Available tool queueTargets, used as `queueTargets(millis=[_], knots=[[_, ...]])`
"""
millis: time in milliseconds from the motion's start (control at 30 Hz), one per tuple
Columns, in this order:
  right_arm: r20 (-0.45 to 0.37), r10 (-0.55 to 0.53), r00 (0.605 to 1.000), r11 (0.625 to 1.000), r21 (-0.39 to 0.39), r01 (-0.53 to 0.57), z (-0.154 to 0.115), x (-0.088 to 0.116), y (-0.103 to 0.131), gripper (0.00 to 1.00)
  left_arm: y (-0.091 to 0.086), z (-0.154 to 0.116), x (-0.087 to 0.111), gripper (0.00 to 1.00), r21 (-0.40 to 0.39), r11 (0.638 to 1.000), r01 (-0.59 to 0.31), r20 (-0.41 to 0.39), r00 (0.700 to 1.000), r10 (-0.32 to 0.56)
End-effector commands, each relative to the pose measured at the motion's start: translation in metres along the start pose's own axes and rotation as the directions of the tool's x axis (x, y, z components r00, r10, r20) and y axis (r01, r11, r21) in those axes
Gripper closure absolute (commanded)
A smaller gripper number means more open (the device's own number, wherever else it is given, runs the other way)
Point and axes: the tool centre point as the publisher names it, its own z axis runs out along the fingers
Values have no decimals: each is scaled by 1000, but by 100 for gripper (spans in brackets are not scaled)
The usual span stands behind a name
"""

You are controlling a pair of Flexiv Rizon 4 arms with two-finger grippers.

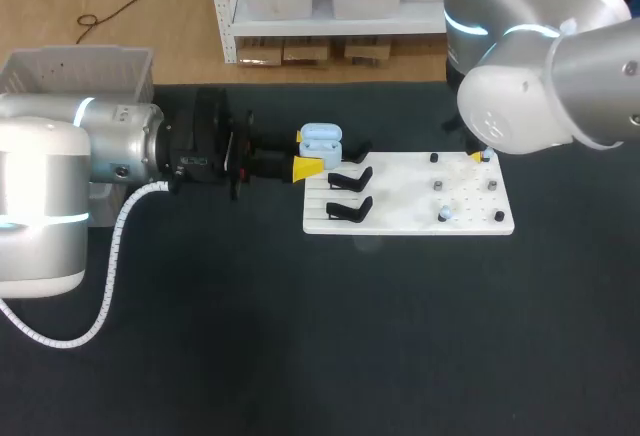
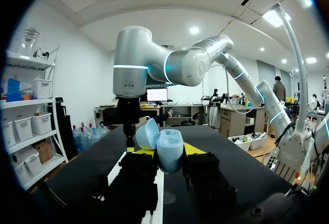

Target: Pick up each earbud case from the left stands, insert the matching earbuds, close the lid, and place the case in the box.

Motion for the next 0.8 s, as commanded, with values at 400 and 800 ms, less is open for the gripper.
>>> queueTargets(millis=[400,800], knots=[[-5,15,1000,1000,16,-15,8,-2,0,56,-1,0,0,100,-4,1000,-2,1,1000,2],[-6,22,1000,999,23,-22,9,-2,2,62,-1,0,0,100,-4,1000,-2,1,1000,2]])
